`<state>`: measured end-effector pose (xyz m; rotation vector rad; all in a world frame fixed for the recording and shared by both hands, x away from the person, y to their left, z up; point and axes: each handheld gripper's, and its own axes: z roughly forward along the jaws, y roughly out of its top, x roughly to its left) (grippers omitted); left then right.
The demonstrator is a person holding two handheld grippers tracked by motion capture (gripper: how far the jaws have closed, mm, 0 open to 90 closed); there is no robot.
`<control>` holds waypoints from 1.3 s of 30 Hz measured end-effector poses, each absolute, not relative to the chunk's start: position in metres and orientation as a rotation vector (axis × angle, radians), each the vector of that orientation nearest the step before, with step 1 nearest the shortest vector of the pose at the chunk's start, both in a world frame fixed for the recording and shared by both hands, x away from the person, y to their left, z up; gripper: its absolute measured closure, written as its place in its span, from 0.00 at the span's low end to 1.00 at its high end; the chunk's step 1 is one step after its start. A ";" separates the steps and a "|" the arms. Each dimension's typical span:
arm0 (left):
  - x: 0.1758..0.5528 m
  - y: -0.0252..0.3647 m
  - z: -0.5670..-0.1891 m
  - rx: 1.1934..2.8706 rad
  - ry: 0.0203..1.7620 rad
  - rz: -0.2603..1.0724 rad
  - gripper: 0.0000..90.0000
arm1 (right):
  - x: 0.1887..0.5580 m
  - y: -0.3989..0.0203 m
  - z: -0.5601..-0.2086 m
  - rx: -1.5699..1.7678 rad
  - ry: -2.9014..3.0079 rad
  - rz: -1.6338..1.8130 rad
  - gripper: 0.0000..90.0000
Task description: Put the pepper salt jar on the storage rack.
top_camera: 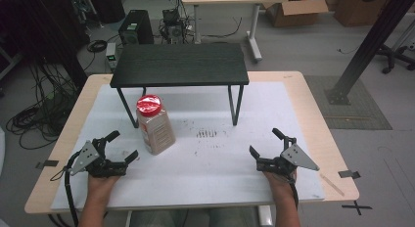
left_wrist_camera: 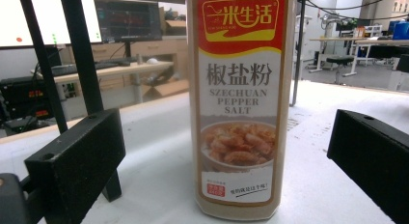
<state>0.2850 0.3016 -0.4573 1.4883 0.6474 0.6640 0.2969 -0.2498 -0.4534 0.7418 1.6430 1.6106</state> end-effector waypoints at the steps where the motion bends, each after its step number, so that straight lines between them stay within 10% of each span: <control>1: 0.285 0.302 -0.457 1.487 0.651 0.659 0.00 | 0.297 -0.250 -0.453 0.745 1.644 1.612 0.00; 39: 0.285 0.301 -0.457 1.489 0.649 0.667 0.00 | 0.297 -0.251 -0.453 0.741 1.641 1.619 0.00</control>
